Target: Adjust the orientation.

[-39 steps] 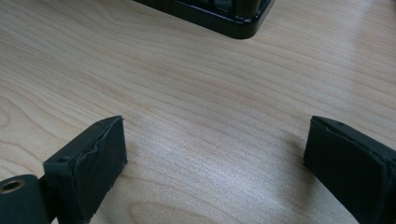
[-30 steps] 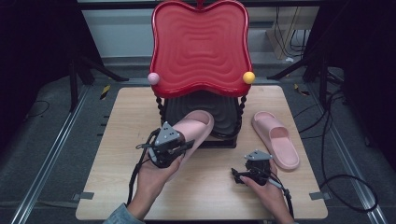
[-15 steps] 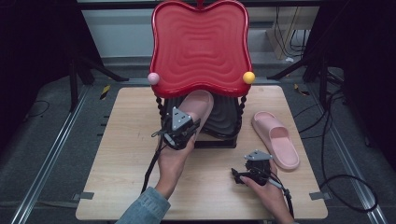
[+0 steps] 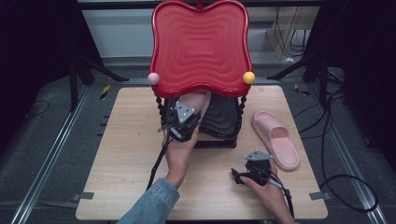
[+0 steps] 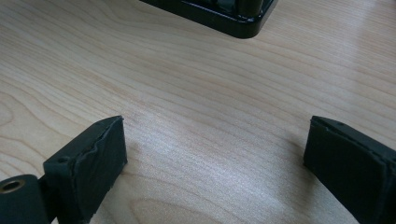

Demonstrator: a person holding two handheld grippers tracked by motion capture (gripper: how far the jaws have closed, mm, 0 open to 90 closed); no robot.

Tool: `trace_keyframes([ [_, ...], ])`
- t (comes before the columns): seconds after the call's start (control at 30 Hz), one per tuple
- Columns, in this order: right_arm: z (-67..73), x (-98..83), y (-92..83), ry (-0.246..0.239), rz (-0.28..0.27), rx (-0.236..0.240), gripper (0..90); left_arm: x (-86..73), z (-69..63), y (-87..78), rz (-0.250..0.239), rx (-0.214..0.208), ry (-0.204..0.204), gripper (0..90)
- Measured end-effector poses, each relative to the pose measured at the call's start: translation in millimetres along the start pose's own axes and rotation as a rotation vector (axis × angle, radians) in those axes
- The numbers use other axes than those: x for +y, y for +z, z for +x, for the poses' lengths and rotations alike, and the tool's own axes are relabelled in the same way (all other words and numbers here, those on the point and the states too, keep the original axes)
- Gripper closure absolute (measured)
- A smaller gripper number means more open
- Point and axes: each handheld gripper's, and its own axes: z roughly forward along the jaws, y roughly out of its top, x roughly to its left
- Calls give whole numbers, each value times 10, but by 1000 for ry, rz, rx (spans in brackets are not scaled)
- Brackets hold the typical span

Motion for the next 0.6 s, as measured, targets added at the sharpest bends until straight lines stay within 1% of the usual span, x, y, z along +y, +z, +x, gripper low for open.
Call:
trace_keyframes([
  [0.1,-1,0,0,-1,0,2,60,7,-10,39,-8,22,-11,848],
  [0.17,-1,-1,-2,-2,0,2,60,7,-7,60,-15,42,-10,848],
  [0.2,-1,-1,-2,-2,0,3,60,7,-7,60,-15,42,-10,848],
  [0.27,-2,-2,-2,-3,0,4,60,6,4,73,-22,58,-20,848],
  [0.3,-3,-2,-3,-4,0,4,60,8,16,84,-27,77,-24,848],
  [0.33,-4,-2,-3,-5,0,5,60,10,19,95,-31,88,-24,848],
  [0.37,-4,-3,-3,-5,0,5,60,10,19,95,-31,88,-24,848],
  [0.4,-4,-3,-3,-5,0,5,60,10,26,105,-31,99,-24,848],
  [0.43,-5,-3,-4,-6,0,6,60,2,31,136,-32,111,-36,848],
  [0.47,-5,-3,-4,-6,0,6,60,2,31,136,-32,111,-36,848],
  [0.5,-5,-3,-3,-6,0,6,60,-11,41,167,-28,119,-46,848],
  [0.6,-5,-3,-4,-7,0,6,60,-26,42,196,-24,123,-46,848],
])
